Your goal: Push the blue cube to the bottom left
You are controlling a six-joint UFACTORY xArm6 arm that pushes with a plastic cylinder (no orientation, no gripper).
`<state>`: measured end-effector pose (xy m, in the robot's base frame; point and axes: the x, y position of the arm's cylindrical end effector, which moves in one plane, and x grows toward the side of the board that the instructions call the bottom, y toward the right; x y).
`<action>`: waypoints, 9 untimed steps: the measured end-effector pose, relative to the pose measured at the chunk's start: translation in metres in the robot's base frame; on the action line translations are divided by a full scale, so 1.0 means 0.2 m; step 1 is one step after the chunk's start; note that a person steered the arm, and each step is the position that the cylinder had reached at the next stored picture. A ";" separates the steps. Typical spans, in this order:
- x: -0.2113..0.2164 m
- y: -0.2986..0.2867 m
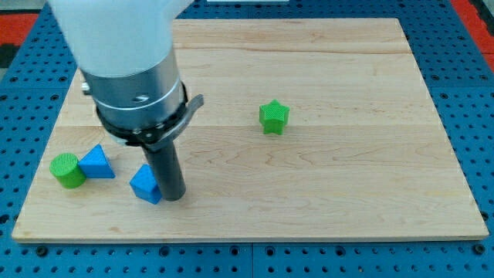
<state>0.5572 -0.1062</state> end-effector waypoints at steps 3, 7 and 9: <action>-0.18 -0.03; -0.08 -0.19; 0.09 -0.19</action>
<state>0.5755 -0.1439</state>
